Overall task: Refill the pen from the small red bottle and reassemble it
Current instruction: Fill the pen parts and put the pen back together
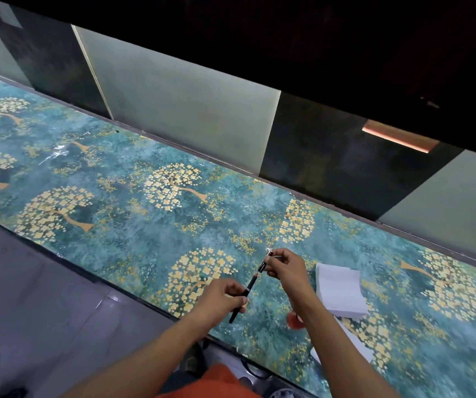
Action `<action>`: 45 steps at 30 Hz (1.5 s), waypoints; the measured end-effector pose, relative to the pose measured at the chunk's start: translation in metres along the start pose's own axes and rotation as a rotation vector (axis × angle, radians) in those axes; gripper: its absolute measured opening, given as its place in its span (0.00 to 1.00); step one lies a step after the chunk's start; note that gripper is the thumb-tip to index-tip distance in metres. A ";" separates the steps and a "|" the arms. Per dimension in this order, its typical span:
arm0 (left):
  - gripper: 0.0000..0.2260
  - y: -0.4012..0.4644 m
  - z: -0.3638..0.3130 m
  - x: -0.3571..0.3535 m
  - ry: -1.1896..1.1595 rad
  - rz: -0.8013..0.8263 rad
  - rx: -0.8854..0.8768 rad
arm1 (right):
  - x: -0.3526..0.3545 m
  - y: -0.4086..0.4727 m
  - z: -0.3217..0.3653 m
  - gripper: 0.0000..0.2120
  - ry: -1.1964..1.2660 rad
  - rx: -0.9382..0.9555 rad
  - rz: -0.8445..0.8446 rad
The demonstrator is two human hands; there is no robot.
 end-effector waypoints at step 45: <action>0.03 -0.011 -0.008 -0.049 0.096 -0.038 0.009 | 0.042 -0.030 -0.022 0.05 -0.123 -0.107 0.176</action>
Point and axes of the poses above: each hand's wrist, its own y-axis towards the middle knuckle, its own x-axis out of the back of the hand, z = x × y, the point moved 1 cm from there along y, towards the middle knuckle, and after that the axes turned 13 degrees about y, right-handed, at the moved point
